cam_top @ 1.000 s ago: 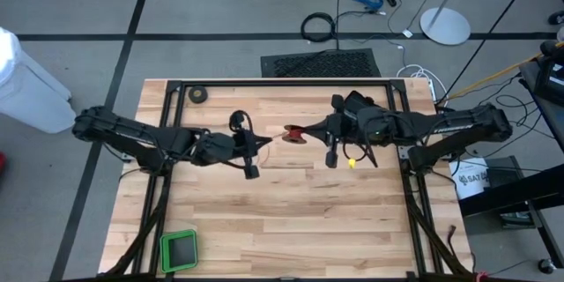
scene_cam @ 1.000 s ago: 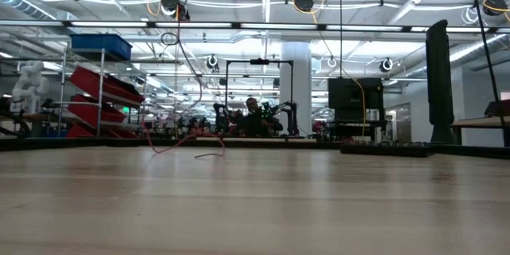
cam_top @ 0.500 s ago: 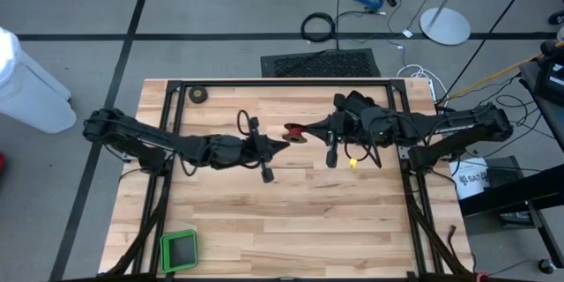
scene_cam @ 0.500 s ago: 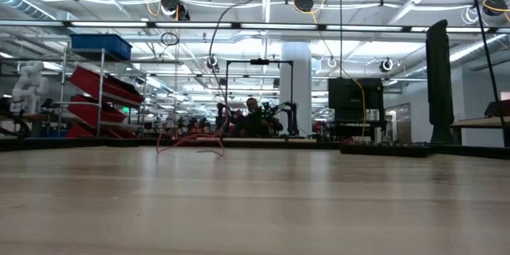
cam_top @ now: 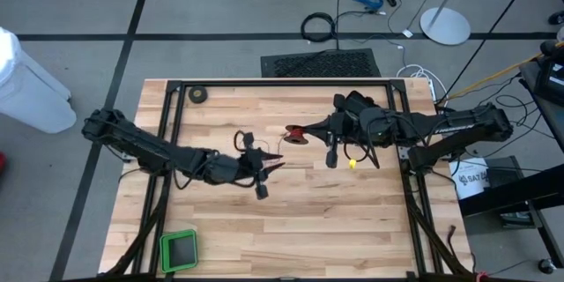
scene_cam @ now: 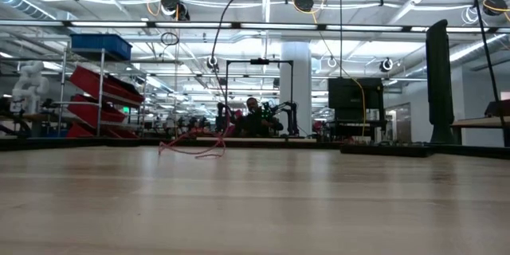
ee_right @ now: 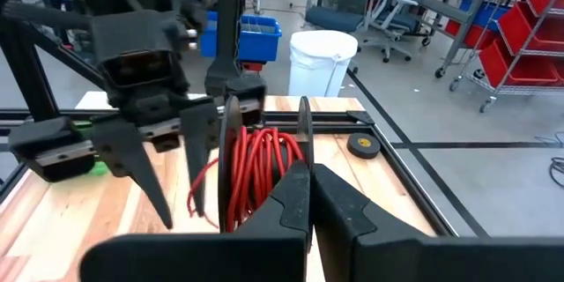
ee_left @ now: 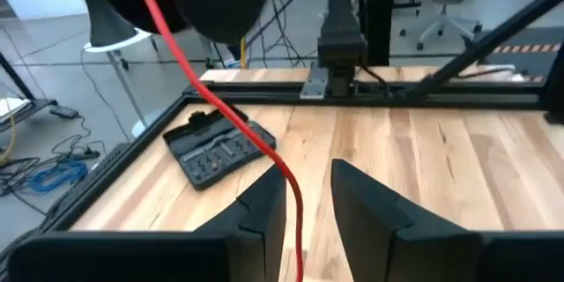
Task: Coil cords
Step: Coil the red wire into the spool
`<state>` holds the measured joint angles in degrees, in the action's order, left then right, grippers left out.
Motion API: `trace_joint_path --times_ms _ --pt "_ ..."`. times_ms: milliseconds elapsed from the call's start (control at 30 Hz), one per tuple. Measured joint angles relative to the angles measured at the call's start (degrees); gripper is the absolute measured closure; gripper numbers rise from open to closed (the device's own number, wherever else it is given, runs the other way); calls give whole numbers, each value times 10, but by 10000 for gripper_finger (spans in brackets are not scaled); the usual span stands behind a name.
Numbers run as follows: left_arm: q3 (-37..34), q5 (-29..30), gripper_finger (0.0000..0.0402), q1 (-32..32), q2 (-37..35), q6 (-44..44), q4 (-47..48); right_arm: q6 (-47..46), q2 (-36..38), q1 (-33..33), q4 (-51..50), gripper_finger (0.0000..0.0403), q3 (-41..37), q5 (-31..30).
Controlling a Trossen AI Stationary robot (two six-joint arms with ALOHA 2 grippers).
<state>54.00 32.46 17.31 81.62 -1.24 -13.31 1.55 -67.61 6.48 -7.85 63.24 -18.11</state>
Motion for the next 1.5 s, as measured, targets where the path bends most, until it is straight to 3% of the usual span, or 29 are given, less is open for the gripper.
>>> trace_joint_path --times_ms 200,367,533,800,967,1267,1500 --pt "0 109 302 53 0 -88 81 5 0 0 -1 402 0 0" --pt "0 189 301 122 0 -103 96 5 0 0 -2 402 0 0" --pt "0 258 301 152 0 -111 96 5 0 0 -2 402 0 0" --pt "0 270 301 128 16 -84 116 0 0 0 -1 403 0 0" --pt "0 197 297 93 37 -60 120 -2 0 0 -1 403 0 2" --pt "0 212 243 60 59 -57 129 -5 0 0 -3 403 0 3" --pt "0 217 239 43 80 -59 128 -5 0 0 -3 403 0 3"
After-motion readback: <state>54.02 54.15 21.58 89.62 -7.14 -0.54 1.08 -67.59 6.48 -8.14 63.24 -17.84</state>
